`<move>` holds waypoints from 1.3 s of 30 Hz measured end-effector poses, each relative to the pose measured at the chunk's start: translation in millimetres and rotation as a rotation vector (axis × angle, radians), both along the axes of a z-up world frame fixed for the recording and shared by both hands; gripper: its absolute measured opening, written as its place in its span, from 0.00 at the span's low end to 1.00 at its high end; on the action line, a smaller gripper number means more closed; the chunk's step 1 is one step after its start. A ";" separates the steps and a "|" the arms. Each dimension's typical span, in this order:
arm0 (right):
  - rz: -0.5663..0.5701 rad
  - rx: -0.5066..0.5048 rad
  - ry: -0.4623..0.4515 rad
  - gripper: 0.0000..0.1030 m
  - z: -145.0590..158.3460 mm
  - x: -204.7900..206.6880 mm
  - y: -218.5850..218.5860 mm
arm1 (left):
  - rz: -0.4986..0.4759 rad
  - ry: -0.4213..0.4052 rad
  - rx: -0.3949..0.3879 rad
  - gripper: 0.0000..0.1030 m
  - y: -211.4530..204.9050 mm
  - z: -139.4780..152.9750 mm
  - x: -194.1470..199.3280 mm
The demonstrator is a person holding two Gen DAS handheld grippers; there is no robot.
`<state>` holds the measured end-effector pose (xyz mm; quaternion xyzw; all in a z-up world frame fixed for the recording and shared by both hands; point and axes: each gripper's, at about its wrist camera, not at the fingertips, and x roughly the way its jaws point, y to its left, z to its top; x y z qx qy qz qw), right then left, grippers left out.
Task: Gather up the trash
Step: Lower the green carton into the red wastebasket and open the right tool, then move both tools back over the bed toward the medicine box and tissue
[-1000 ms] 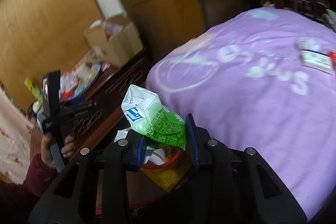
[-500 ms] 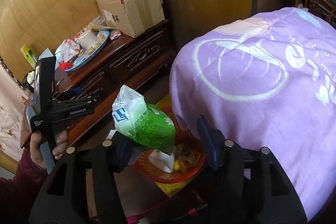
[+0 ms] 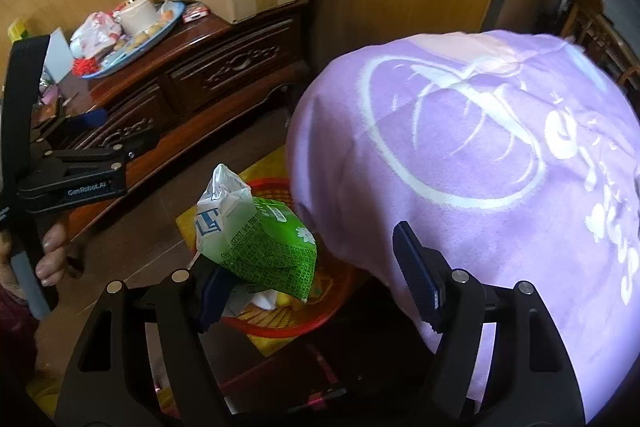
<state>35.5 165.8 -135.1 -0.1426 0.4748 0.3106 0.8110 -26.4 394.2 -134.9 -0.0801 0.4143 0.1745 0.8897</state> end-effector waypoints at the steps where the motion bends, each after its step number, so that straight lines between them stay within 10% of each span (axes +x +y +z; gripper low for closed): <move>1: -0.012 -0.032 -0.025 0.71 0.4 -0.9 2.9 | 0.002 -0.003 -0.007 0.94 0.7 0.6 -0.1; 3: 0.073 -0.114 -0.131 0.71 2.7 -11.9 18.6 | 0.005 -0.001 -0.020 0.94 2.7 0.0 0.2; 23: 0.099 -0.131 -0.082 0.73 -3.5 -6.9 20.4 | -0.045 0.013 -0.096 0.94 0.8 -5.8 1.4; 39: -0.355 0.084 -0.205 0.78 59.9 22.0 -180.9 | -0.230 0.014 -0.067 0.94 -87.8 21.9 26.3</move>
